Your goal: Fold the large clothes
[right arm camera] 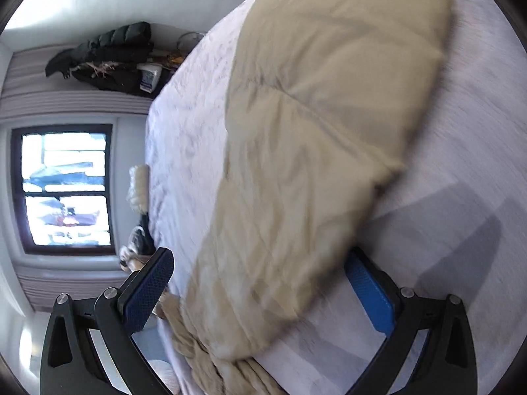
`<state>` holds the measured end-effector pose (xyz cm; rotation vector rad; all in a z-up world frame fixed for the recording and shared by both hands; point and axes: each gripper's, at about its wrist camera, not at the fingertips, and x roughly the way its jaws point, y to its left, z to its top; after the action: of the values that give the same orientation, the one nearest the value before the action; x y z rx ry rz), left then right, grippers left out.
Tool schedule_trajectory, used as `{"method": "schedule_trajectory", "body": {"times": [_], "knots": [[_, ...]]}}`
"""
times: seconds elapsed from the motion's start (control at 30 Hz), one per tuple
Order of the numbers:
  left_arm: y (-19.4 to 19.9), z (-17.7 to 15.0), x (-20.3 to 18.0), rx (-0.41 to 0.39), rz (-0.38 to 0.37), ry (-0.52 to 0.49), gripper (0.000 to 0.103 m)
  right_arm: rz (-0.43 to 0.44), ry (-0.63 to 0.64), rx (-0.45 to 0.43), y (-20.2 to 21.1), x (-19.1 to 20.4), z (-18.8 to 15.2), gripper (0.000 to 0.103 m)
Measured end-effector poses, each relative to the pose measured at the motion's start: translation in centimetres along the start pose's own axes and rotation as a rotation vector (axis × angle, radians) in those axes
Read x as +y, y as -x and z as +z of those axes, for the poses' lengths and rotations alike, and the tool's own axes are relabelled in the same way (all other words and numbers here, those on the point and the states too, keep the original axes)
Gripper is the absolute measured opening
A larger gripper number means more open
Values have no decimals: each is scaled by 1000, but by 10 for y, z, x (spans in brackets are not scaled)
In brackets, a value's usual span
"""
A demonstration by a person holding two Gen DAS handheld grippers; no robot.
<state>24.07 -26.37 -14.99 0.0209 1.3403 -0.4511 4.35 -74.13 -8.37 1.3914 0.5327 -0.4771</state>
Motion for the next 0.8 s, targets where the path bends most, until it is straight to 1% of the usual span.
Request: {"method": "schedule_trajectory", "body": {"times": [0.13, 0.2, 0.23, 0.27, 0.3, 0.33, 0.37, 0.4, 0.43, 0.5, 0.6, 0.7, 0.8], "knots": [[3, 4, 0, -20, 15, -14, 103, 57, -35, -4, -12, 5, 12, 103], [7, 5, 3, -36, 32, -25, 103, 55, -57, 6, -19, 7, 15, 98], [9, 6, 4, -44, 36, -28, 103, 58, -73, 18, -22, 7, 15, 84], [11, 7, 6, -55, 38, -30, 103, 63, -89, 26, -25, 6, 15, 61], [15, 8, 9, -71, 40, -30, 103, 63, -108, 38, -27, 4, 16, 50], [18, 9, 12, -81, 44, -30, 103, 64, -123, 46, -29, 3, 16, 32], [21, 10, 16, -91, 48, -30, 103, 81, -130, 47, -30, 3, 16, 18], [23, 11, 20, -102, 55, -28, 103, 91, -128, 46, -30, 4, 15, 12], [24, 13, 25, -110, 62, -22, 103, 90, -115, 41, -29, 8, 14, 8], [26, 15, 35, -107, 63, -10, 103, 99, -72, 32, -26, 20, 11, 8], [31, 15, 52, -115, 75, 5, 103, 121, 28, 36, -24, 53, 0, 7], [37, 14, 68, -141, 119, 10, 103, 130, 165, 54, -27, 98, -18, 7], [46, 16, 93, -160, 132, 52, 103, 128, 328, 87, -38, 147, -48, 7]]}}
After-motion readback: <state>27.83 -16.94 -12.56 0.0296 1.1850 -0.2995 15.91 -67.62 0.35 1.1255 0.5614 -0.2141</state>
